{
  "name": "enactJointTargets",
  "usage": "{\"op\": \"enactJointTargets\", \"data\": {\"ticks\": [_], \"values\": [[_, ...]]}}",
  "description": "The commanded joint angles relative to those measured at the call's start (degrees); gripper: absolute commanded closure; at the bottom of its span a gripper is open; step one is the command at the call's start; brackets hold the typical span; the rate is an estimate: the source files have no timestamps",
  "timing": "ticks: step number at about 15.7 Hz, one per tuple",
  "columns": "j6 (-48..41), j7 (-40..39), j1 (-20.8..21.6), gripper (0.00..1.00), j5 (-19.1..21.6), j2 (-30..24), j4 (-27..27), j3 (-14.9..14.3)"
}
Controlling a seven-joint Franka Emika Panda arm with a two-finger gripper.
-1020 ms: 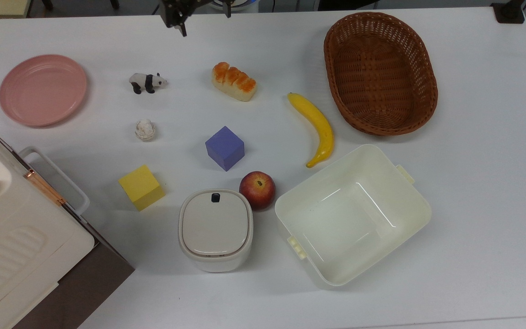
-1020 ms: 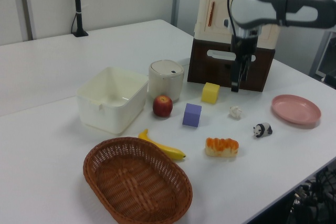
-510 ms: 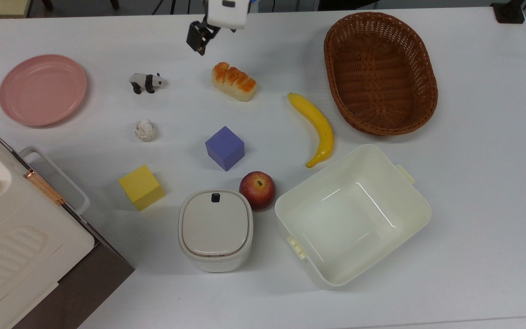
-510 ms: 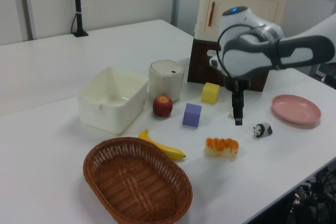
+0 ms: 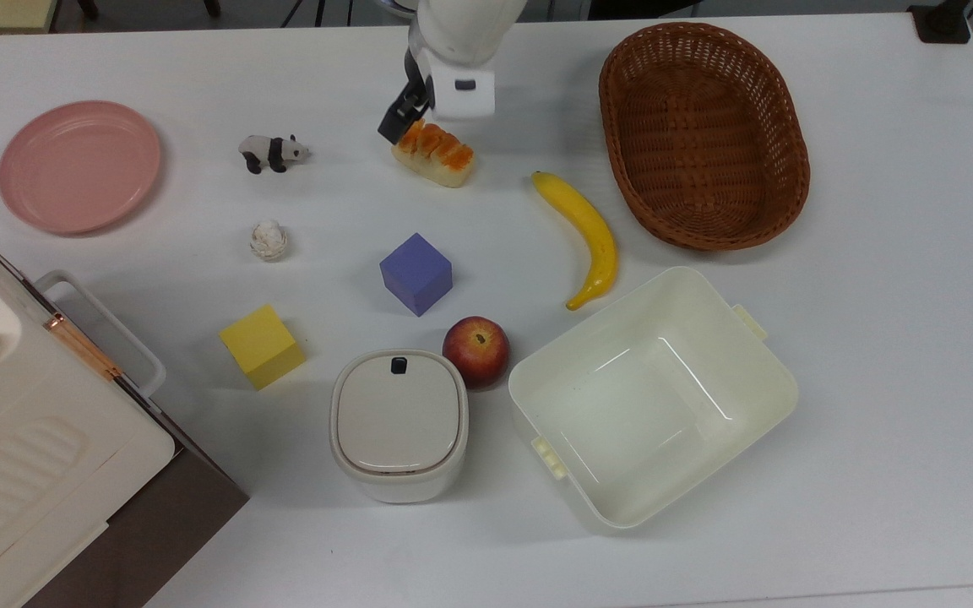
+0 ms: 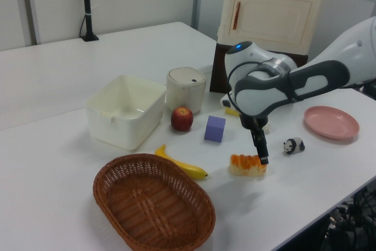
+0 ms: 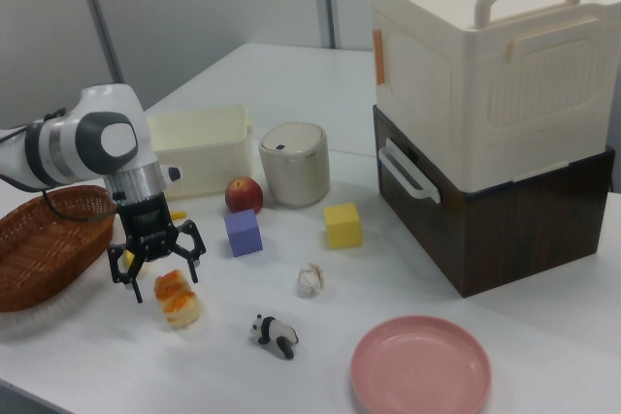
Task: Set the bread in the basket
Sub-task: 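Move the gripper over the bread roll and lower it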
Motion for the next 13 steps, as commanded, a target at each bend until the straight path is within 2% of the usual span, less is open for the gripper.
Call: {"op": "enactJointTargets", "data": {"ticks": [1, 7, 13], "values": [[5.29, 2.28, 1.09, 0.00, -1.53, 2.22, 0.27, -0.15], [12.78, 3.98, -0.23, 0.00, -0.91, 2.76, 0.18, -0.15], [10.95, 3.98, 0.29, 0.00, -0.74, 3.55, -0.08, -0.15]]}}
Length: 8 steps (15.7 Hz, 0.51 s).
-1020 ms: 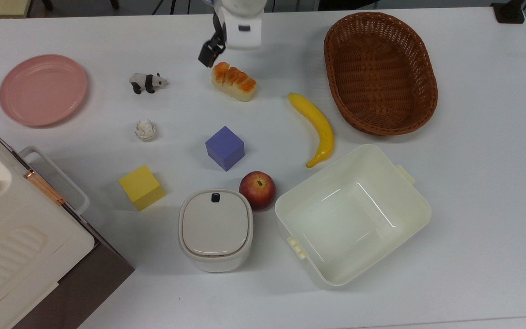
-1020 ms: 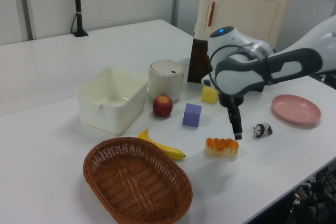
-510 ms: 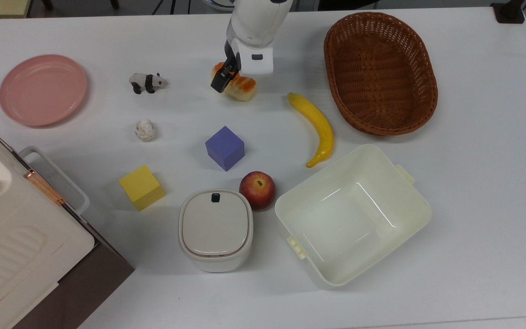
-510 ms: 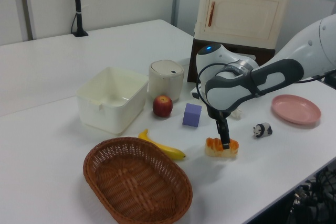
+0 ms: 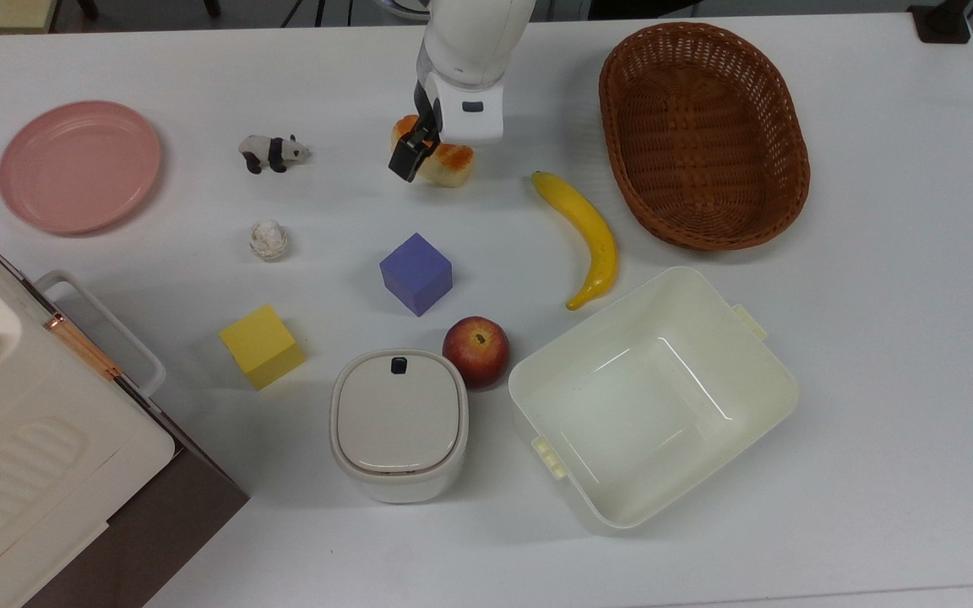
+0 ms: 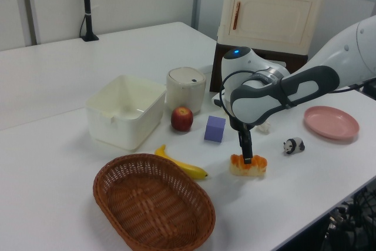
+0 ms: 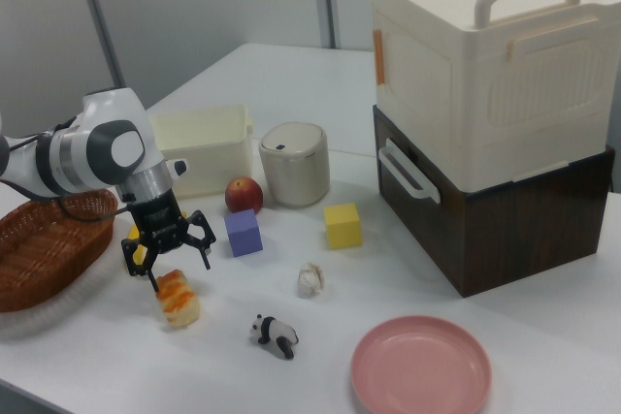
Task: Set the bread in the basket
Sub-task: 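Move the gripper over the bread roll and lower it, then close the gripper on the bread roll and lift it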
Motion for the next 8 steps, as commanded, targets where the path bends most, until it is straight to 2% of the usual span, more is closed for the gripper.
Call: {"op": "enactJointTargets", "data": {"ticks": [1, 8], "values": [[-1.01, 1.15, 0.39, 0.00, -0.30, 0.44, -0.22, 0.00], [-3.47, 1.41, 0.57, 0.00, -0.30, 0.71, -0.22, 1.05]]}}
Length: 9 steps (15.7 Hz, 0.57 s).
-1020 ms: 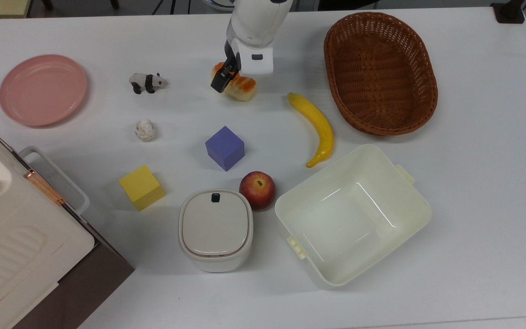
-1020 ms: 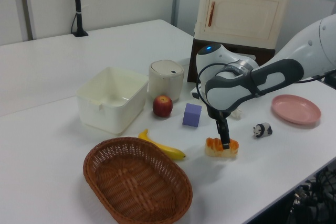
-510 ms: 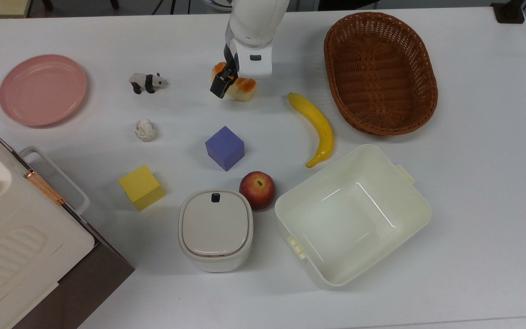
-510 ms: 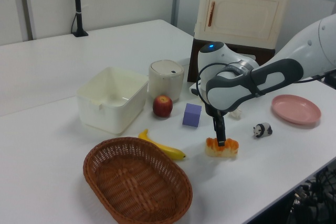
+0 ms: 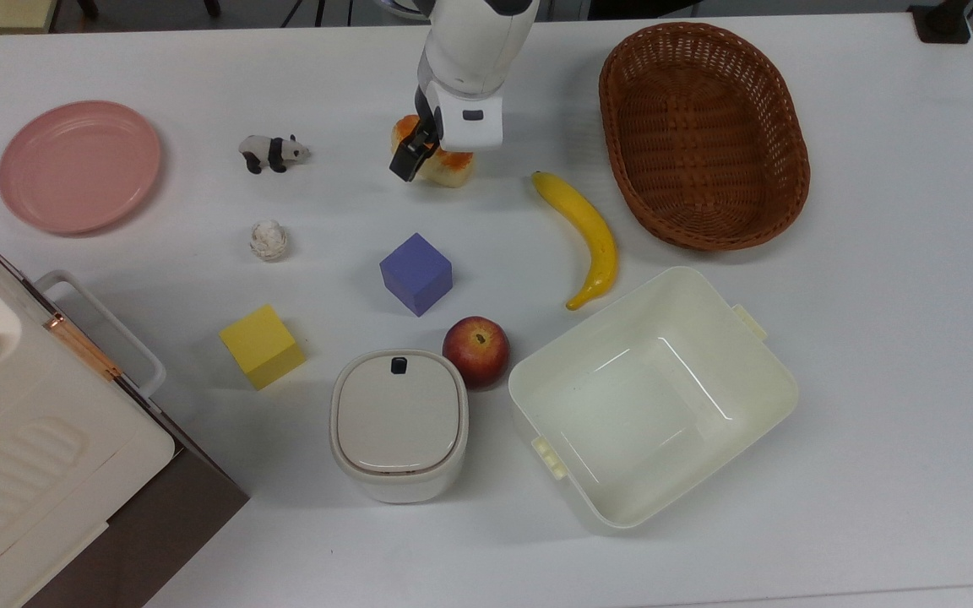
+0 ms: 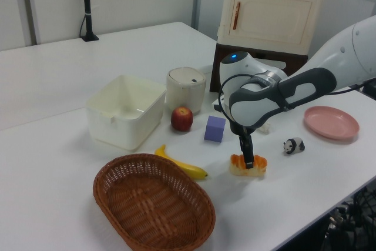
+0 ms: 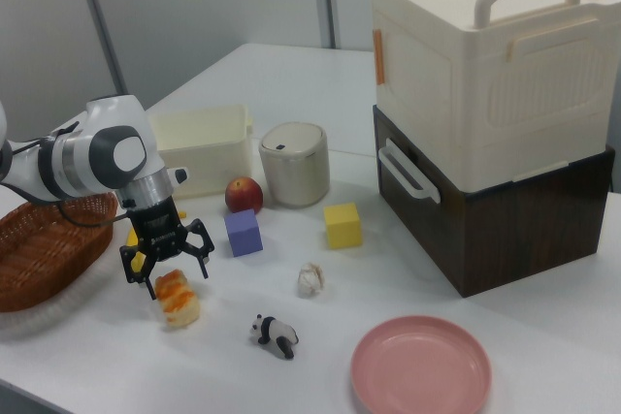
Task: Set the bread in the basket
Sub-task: 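Close the gripper on the bread roll and lift it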
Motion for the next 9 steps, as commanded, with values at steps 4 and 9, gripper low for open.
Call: {"op": "enactJointTargets", "data": {"ticks": [4, 9], "values": [[-2.01, 3.52, 0.67, 0.02, -0.30, 1.66, -0.14, 1.63], [-2.01, 2.99, 0.67, 0.67, -0.91, 2.02, 0.21, 1.90]]}}
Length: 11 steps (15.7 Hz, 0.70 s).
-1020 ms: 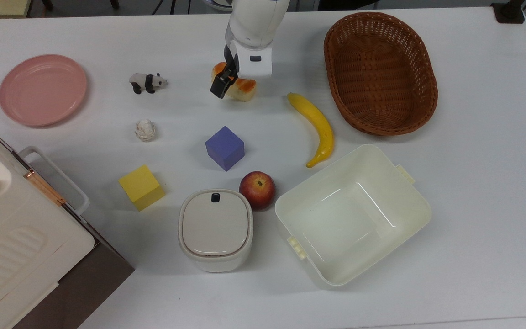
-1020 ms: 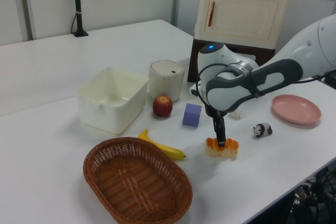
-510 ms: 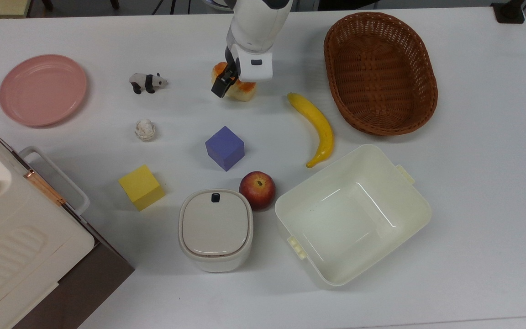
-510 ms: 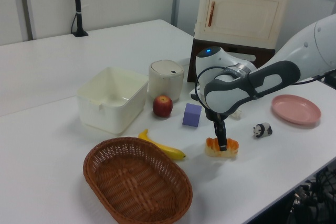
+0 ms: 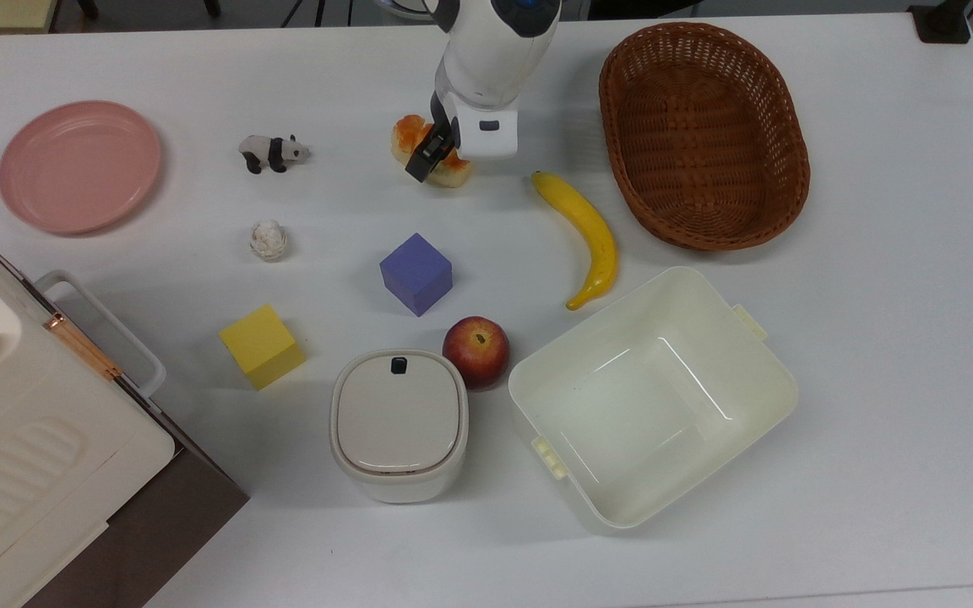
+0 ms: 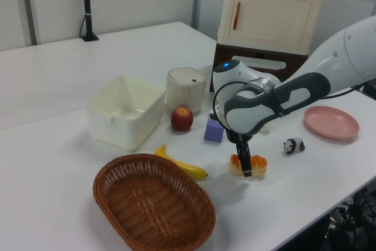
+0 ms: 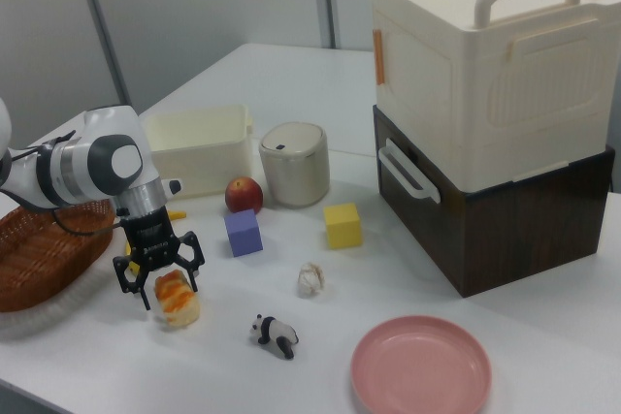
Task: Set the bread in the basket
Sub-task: 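Close the gripper on the bread roll and lift it, then carry the bread roll over the wicker basket and release it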
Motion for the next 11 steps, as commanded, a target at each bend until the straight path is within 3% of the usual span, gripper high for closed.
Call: {"op": "enactJointTargets", "data": {"ticks": [1, 3, 8, 11], "values": [[-0.91, 1.00, 0.26, 0.85, -0.83, -0.21, 0.38, 0.31], [-0.91, 1.35, 0.17, 0.92, -0.74, -0.12, 0.55, 0.31], [-0.99, 1.87, 0.17, 0.98, -0.04, -0.21, 1.78, 0.31], [-3.09, 6.34, -0.36, 0.98, 1.45, -0.38, 7.91, 0.31]]}}
